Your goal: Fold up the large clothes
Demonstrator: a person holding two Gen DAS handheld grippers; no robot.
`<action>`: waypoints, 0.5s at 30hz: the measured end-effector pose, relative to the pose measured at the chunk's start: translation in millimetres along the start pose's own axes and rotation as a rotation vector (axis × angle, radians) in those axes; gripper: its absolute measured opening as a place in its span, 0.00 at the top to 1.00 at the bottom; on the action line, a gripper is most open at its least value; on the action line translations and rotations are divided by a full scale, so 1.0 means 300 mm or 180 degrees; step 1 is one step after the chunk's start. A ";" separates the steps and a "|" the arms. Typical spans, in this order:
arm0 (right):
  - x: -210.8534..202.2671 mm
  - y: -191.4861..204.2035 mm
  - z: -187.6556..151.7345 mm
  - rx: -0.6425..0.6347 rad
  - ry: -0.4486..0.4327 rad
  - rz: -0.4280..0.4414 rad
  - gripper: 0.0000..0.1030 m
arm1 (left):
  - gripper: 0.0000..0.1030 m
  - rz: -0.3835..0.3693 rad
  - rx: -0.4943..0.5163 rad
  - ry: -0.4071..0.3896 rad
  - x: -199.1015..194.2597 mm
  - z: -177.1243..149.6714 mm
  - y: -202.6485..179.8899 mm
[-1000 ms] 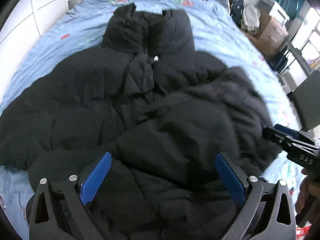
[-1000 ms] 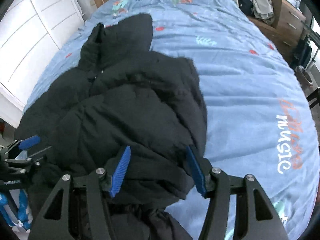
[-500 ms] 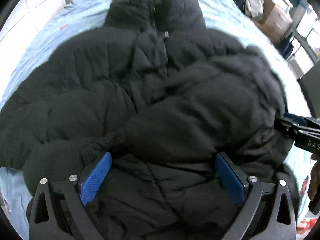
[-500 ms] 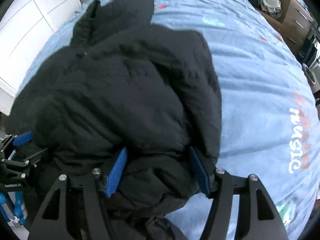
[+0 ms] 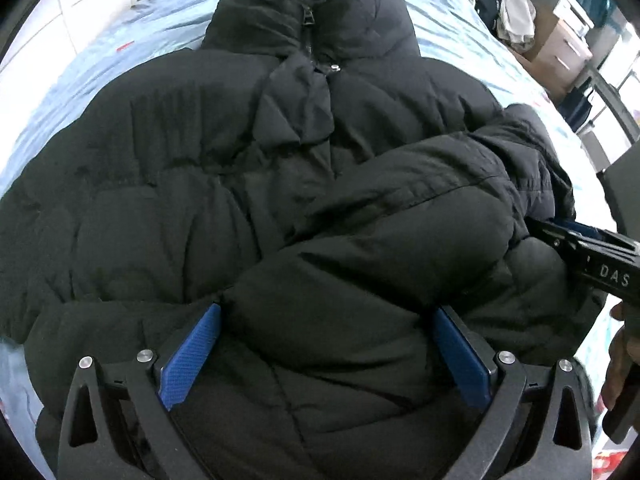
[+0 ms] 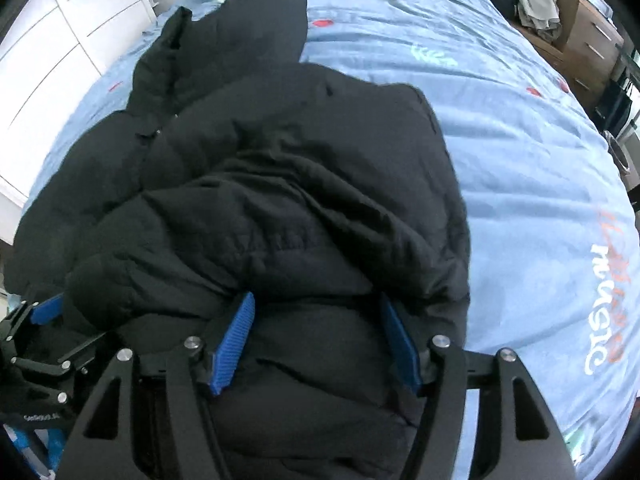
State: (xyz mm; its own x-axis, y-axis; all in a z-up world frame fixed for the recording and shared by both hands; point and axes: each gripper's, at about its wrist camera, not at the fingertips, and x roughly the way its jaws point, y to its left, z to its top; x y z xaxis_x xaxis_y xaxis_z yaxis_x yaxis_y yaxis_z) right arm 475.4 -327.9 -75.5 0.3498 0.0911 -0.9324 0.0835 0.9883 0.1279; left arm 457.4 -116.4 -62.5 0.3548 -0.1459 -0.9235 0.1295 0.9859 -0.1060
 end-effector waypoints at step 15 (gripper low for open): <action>-0.155 0.027 -0.109 0.0391 0.0032 -0.0087 0.38 | 0.01 0.0010 0.0022 0.0150 -0.087 -0.097 0.063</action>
State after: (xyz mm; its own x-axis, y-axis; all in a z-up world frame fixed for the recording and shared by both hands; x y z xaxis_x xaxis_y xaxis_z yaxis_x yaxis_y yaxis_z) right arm 429.3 -320.3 -42.1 0.3365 0.0663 -0.9393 0.2068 0.9680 0.1424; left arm 423.6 -91.6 -51.0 0.3112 -0.1385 -0.9402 0.1350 0.9857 -0.1006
